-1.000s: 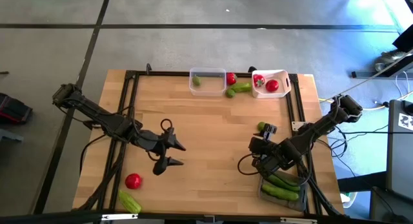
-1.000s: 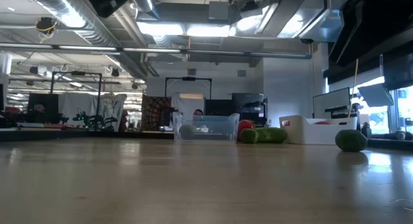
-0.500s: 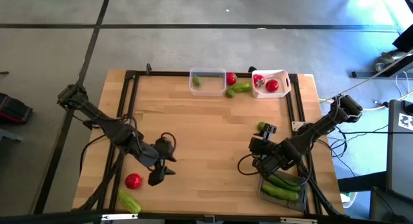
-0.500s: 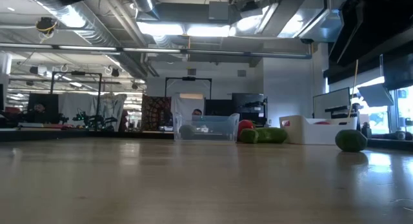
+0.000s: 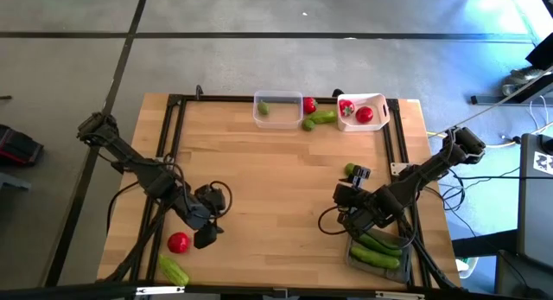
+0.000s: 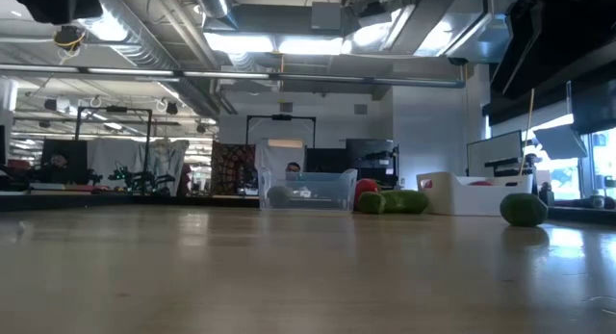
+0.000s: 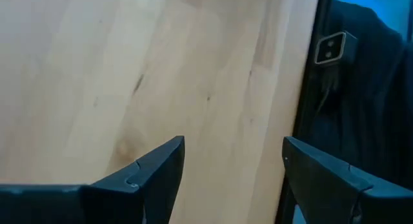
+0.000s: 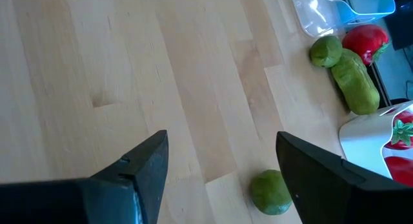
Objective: Sort produce into baskets
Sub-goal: Put the red tomato into the white bin
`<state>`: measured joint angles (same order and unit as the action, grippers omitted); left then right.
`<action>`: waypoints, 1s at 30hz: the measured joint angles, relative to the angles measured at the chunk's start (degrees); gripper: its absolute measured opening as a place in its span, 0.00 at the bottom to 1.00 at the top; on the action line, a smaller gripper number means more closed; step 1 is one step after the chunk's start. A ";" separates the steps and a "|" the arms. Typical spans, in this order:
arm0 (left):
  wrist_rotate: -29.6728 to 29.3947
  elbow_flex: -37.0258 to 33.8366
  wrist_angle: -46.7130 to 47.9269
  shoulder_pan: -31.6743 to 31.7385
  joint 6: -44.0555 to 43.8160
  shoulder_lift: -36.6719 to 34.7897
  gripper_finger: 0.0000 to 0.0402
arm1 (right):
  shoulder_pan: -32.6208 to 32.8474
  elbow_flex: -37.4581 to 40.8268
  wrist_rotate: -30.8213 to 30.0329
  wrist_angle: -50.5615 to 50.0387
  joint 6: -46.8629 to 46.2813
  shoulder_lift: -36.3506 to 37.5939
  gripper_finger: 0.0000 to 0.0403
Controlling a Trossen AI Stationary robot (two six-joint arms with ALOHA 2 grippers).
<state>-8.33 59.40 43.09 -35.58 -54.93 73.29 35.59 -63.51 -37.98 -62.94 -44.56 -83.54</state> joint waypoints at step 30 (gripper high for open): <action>11.71 0.02 11.96 -5.88 -21.75 4.95 0.95 | 0.00 0.00 0.00 -0.10 0.04 -0.01 0.64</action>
<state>3.39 59.42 55.05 -41.47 -76.68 78.24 35.59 -63.51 -37.98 -63.04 -44.51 -83.55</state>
